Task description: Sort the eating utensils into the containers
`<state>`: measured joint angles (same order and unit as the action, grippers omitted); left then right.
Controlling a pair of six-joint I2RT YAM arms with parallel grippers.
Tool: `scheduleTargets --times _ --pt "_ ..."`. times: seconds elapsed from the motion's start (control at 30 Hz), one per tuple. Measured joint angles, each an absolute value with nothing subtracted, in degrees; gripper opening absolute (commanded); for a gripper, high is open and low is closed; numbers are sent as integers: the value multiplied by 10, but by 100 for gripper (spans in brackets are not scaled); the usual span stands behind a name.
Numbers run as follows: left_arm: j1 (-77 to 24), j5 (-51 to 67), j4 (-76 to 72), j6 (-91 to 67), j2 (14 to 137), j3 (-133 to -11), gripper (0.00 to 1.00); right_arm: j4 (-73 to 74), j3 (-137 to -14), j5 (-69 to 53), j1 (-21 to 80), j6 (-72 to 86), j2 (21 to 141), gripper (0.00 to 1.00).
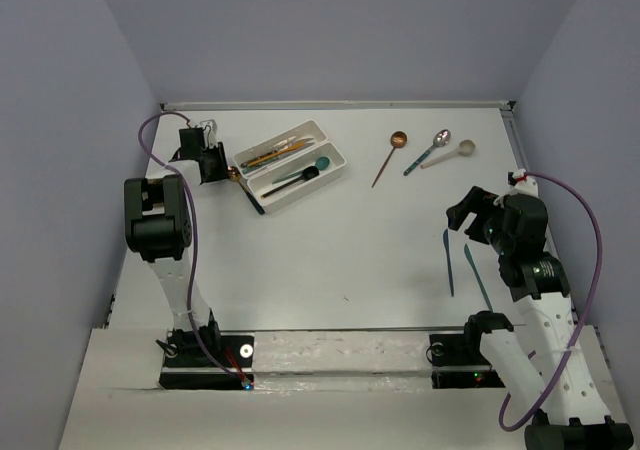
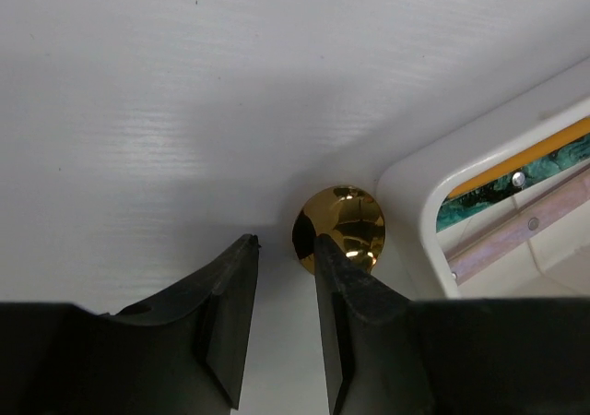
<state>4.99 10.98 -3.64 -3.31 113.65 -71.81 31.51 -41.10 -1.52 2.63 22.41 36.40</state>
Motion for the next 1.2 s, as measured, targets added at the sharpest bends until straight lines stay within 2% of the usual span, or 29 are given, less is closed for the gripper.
scheduleTargets --times 0.13,0.27,0.4,0.53,0.93,1.2 --pt "50 127 -42 -33 1146 -723 40 315 -411 -13 26 224 364 85" --pt "50 143 -48 -36 1156 -733 32 315 -411 -12 26 224 364 85" --pt "51 152 -53 -40 1164 -740 20 315 -410 -12 26 224 364 85" --pt "55 159 -58 -46 1165 -742 0 315 -410 -12 26 224 362 85" --pt "71 169 -60 -5 1167 -761 0 315 -409 -12 26 222 360 86" --pt "94 186 38 81 1266 -944 0 315 -407 -11 26 222 360 86"
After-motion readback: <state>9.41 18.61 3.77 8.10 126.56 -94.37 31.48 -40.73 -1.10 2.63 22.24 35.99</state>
